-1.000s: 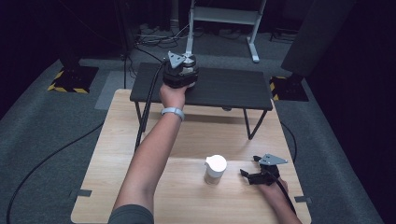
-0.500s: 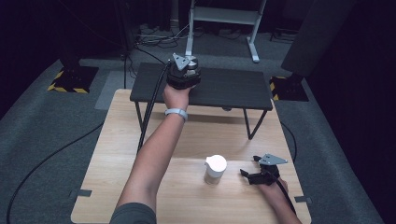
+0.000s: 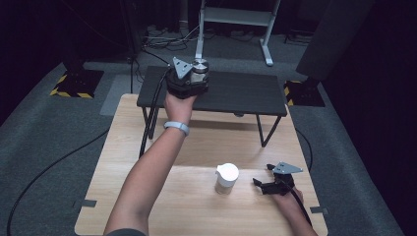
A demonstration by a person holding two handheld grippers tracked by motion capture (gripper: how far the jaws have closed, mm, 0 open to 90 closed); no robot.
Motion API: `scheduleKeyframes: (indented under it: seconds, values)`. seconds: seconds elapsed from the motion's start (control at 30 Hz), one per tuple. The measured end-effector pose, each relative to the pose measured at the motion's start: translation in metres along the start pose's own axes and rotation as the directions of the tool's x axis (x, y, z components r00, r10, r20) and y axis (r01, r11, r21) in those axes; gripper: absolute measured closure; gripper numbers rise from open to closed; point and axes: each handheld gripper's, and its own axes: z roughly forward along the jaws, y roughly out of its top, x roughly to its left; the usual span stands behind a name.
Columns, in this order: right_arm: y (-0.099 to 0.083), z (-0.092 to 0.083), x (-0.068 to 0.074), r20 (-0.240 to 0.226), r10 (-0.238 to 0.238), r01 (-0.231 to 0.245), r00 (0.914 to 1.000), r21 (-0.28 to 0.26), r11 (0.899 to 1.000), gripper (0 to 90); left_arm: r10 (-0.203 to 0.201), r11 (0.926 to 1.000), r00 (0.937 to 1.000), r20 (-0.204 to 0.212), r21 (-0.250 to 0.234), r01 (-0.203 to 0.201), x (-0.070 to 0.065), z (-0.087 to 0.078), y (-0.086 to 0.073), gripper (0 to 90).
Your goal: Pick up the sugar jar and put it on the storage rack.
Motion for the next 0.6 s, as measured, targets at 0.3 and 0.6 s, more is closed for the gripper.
scheduleKeyframes:
  seconds: [0.3,0.6]
  values:
    - [0.000,0.000,0.000,0.000,0.000,0.000,1.0000,0.000,1.000,7.2,0.026,0.9997,0.9997,-0.001,0.004,-0.026,0.008,-0.051,-0.006,10.9]
    - [0.000,0.000,0.000,0.000,0.000,0.000,1.0000,0.000,1.000,7.2,0.125,0.9921,0.9920,0.015,0.008,-0.125,0.000,-0.093,-0.038,11.0]
